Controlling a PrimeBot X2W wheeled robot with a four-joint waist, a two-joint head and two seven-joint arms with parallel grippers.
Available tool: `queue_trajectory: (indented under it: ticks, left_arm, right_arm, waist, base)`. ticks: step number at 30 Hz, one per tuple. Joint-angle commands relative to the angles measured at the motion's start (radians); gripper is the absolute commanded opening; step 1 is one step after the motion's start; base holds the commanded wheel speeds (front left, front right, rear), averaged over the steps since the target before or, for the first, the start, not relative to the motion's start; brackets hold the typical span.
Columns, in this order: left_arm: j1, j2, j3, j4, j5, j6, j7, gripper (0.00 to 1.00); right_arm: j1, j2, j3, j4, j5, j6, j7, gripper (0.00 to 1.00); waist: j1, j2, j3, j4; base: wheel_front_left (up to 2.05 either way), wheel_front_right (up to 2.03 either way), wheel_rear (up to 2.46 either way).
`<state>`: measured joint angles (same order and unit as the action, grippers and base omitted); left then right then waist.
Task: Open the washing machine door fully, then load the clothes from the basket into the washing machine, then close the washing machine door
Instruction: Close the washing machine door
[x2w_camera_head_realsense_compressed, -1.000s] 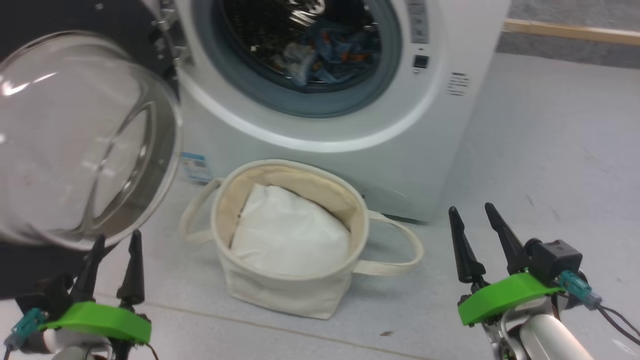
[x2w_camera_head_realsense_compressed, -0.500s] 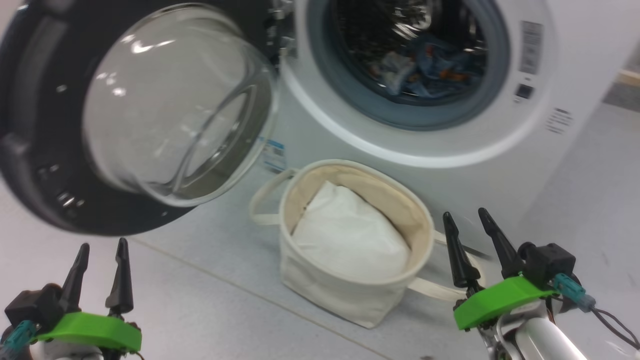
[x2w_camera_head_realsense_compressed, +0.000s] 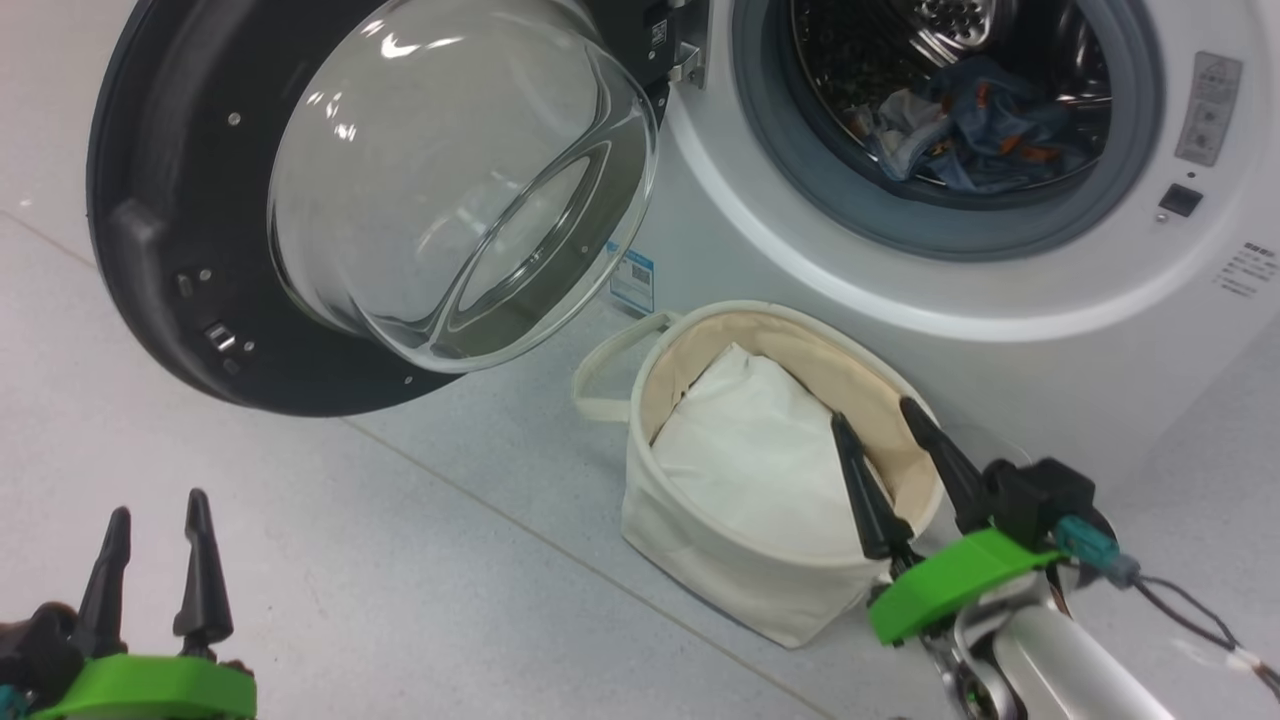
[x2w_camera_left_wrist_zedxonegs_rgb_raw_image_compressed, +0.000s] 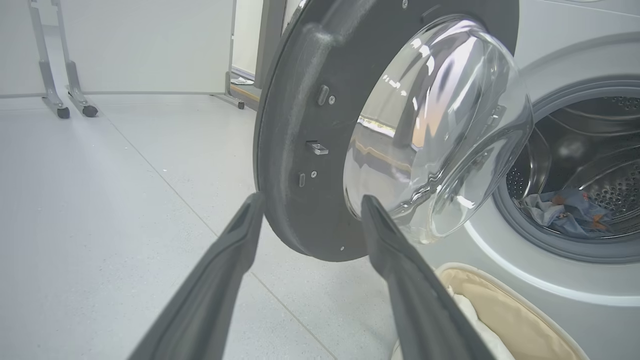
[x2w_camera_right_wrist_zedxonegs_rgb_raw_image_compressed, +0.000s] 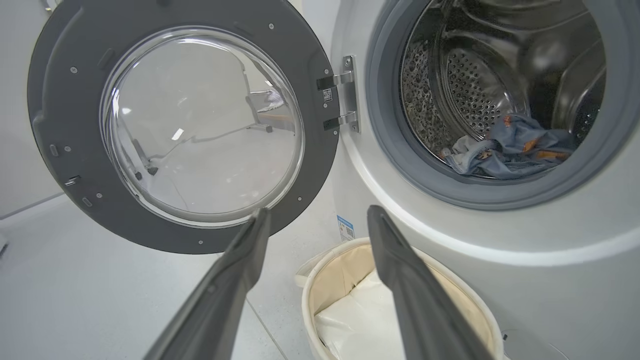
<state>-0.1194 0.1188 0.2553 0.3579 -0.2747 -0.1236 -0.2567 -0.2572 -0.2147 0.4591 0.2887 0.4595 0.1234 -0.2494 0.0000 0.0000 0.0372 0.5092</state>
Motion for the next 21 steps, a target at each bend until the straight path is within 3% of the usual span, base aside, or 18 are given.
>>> queue_trajectory:
  ticks: [1, 21]
  left_arm:
    - [-0.013, 0.014, 0.044, -0.041, 0.012, -0.003, -0.005, 1.00]
    - [-0.014, 0.000, 0.061, -0.028, 0.041, -0.006, -0.005, 1.00]
  right_arm:
    - [-0.042, -0.010, 0.021, -0.021, 0.009, 0.007, -0.012, 1.00]
    - [-0.038, 0.002, 0.028, -0.003, 0.024, 0.007, -0.012, 1.00]
  waist:
    - [0.0000, 0.0000, 0.003, 0.002]
    - [0.0000, 0.0000, -0.013, 0.001]
  base:
    - [0.00, 0.00, 0.00]
    - [0.00, 0.00, 0.00]
